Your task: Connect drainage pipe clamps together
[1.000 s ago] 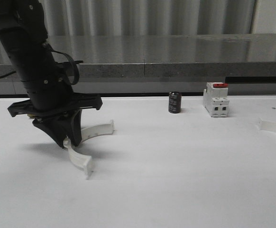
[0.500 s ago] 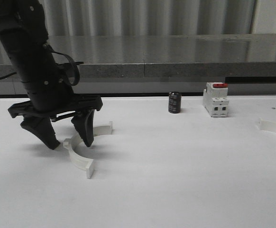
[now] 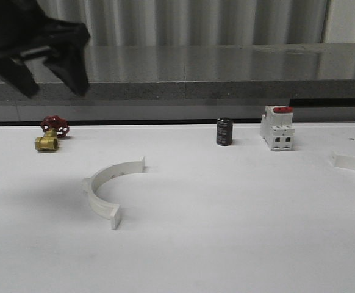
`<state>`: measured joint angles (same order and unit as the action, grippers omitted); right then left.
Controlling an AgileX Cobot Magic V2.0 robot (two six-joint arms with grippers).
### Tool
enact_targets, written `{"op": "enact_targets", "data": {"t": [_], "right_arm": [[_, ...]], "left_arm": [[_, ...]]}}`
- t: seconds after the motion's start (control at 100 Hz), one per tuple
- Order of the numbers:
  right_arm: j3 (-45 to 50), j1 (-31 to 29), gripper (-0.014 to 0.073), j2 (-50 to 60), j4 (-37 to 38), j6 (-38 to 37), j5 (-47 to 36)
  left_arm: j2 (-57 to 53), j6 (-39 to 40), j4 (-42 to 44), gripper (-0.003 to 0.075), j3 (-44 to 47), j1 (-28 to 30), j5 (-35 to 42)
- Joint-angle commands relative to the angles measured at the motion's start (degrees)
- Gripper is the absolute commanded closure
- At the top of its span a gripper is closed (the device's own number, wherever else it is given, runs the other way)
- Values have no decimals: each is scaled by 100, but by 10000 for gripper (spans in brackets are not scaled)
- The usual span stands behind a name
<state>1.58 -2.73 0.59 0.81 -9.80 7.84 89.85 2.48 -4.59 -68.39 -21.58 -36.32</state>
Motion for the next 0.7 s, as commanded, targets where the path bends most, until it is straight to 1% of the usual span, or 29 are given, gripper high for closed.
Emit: {"op": "enact_targets", "data": {"t": [0.0,0.15,0.26,0.38,0.43,0.48,0.55,0.62,0.67,0.69], "right_arm": [[-91,-15,662,89,17,57,-450],[-91,-15,662,89,17,57,-450],[-91,-15,662,89,17,57,-450],[-91,-15,662,89,17,57,-450],[-91,-15,662,89,17,57,-450],[-91,-15,662,89,17,57,-450],[-91,-15,662,89,17,57,-450],[-91,-15,662,89,17,57,-450],[-91,-15,662,89,17,57,-450],[-91,-15,662,89,17,57,-450]], "left_arm": [[-921,-9,72,163,275,241,564],[-2250,-19,149,166,1215,598,1096],[-3240,-19,139,166,1889,628,1463],[-4233,-19,139,167,2496,628,1551],[-4606,-19,171,181,2721,628,1537],[-4959,-19,212,215,2933,628,1537],[-5448,-19,227,295,3218,628,1537],[-5871,-19,239,404,3486,628,1560],[-6121,-19,239,503,3679,628,1571],[-6215,-19,239,529,3724,628,1569]]}}
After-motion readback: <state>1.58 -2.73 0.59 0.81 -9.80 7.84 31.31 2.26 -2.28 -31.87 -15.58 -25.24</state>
